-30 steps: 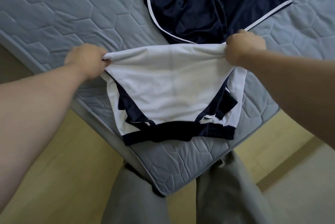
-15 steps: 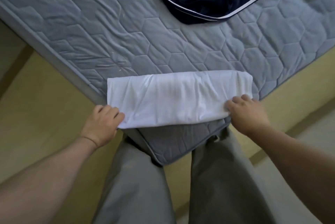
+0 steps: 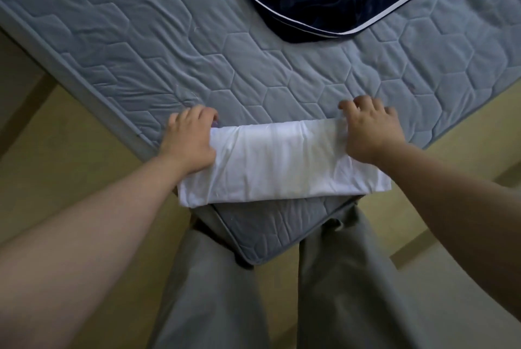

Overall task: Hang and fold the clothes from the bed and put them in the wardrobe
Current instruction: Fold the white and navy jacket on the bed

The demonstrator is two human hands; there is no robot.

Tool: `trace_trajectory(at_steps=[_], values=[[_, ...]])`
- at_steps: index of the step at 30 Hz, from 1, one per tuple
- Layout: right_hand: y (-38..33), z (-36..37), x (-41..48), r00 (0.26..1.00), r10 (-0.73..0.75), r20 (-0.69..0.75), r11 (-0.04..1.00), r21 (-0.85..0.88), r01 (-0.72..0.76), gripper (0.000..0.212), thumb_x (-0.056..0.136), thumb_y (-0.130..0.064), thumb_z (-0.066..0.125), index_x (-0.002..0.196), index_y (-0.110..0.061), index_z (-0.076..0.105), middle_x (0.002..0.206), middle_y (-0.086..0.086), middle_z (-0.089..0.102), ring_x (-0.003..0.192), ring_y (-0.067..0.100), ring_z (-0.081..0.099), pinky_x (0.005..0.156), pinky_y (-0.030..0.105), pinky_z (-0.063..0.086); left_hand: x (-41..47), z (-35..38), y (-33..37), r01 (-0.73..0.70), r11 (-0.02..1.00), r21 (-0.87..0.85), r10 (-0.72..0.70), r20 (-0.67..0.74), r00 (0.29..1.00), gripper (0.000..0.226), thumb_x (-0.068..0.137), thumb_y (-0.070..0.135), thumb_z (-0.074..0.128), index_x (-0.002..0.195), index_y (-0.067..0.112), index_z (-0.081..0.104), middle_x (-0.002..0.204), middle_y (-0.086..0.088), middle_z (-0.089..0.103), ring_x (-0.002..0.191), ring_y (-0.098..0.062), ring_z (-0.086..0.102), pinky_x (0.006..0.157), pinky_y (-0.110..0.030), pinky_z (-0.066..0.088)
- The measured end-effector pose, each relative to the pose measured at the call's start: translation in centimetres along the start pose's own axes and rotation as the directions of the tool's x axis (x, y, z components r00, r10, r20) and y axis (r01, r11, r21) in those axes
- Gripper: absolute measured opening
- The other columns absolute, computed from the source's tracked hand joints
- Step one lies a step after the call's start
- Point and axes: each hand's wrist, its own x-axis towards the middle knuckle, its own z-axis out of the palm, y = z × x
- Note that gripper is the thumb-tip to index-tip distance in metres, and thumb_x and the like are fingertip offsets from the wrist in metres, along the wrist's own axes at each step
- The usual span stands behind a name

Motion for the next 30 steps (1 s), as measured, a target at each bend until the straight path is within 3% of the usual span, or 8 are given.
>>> trace_trajectory(at_steps=[4,9,15,19,22,26,28,30], values=[[0.6,-0.4,3.3,0.929,-0.018,0.369,0.991,-0.118,0.066,0.061,0.083,-0.035,0.061,0.141,-0.03,0.04,0.138,0.006,0.053,0.131,0.031,0.045,0.107,0.05,0.033,4.0,-0.6,0.3,-0.058,0.994,0.096,0.01,0.433,0.901,0.062,0.072,0.025,0.068,0.132,0.027,0.051,0.132,-0.003,0.056,0.121,-0.027,0.056,0.096,-0.036,0.045],[1.0,-2.7,4.2,0.87,-0.045,0.491,0.997,-0.039,0.074,0.071,0.073,-0.021,0.073,0.139,-0.03,0.051,0.135,0.007,0.059,0.12,0.028,0.057,0.08,0.03,0.039,4.5,-1.6,0.8,-0.195,0.973,0.122,0.106,0.517,0.85,0.036,0.075,0.025,0.066,0.11,0.032,0.06,0.119,-0.005,0.067,0.11,-0.029,0.062,0.075,-0.028,0.042],[3.8,-9.9,1.8,0.987,-0.151,-0.062,0.987,0.036,0.154,0.037,0.076,-0.021,0.068,0.111,-0.027,0.056,0.102,0.004,0.064,0.089,0.031,0.058,0.063,0.036,0.041,0.9,-8.7,-0.6,-0.305,0.939,0.161,0.316,-0.049,0.947,0.031,0.061,0.019,0.072,0.082,0.024,0.05,0.084,-0.006,0.064,0.081,-0.036,0.062,0.057,-0.033,0.039],[3.9,-9.4,-0.4,0.797,-0.229,-0.558,0.971,-0.078,0.224,0.025,0.078,-0.012,0.063,0.102,-0.01,0.061,0.09,0.011,0.061,0.085,0.037,0.056,0.068,0.044,0.043,-0.5,-9.6,-1.2,-0.292,0.893,0.343,0.423,-0.418,0.804,0.023,0.063,0.003,0.058,0.084,0.009,0.063,0.073,-0.011,0.054,0.07,-0.035,0.054,0.055,-0.042,0.041],[3.2,-6.0,-1.0,0.712,-0.182,-0.678,0.983,-0.123,0.135,0.021,0.097,-0.013,0.043,0.098,-0.01,0.063,0.088,0.01,0.061,0.084,0.035,0.057,0.07,0.044,0.042,-0.5,-6.9,-0.8,-0.228,0.881,0.414,0.429,-0.498,0.754,0.019,0.08,0.002,0.049,0.084,0.011,0.065,0.07,-0.009,0.053,0.068,-0.032,0.053,0.056,-0.041,0.037],[2.4,0.0,-1.2,0.984,-0.123,-0.132,0.986,-0.132,0.105,0.05,0.083,-0.02,0.068,0.129,-0.02,0.049,0.12,0.009,0.053,0.11,0.034,0.052,0.092,0.047,0.043,-0.3,-1.3,1.2,-0.133,0.892,0.431,0.188,-0.087,0.978,0.032,0.084,0.008,0.058,0.115,0.017,0.059,0.105,-0.01,0.056,0.097,-0.033,0.056,0.074,-0.043,0.045],[2.3,2.1,-1.3,0.985,-0.067,0.158,0.998,-0.013,0.069,0.068,0.08,-0.026,0.065,0.141,-0.029,0.036,0.137,0.005,0.042,0.128,0.03,0.043,0.104,0.047,0.037,-0.3,0.8,2.3,-0.063,0.912,0.405,-0.027,0.212,0.977,0.051,0.084,0.018,0.064,0.13,0.022,0.044,0.129,-0.008,0.045,0.12,-0.028,0.049,0.093,-0.04,0.042],[2.2,2.7,-1.1,0.99,0.004,0.139,0.977,0.208,-0.033,0.056,0.082,-0.032,0.062,0.136,-0.031,0.044,0.138,0.004,0.043,0.129,0.03,0.043,0.103,0.047,0.037,-0.2,1.6,3.8,0.018,0.922,0.388,-0.12,0.241,0.963,0.05,0.083,0.03,0.064,0.128,0.021,0.045,0.13,-0.009,0.046,0.121,-0.027,0.05,0.097,-0.039,0.041]])
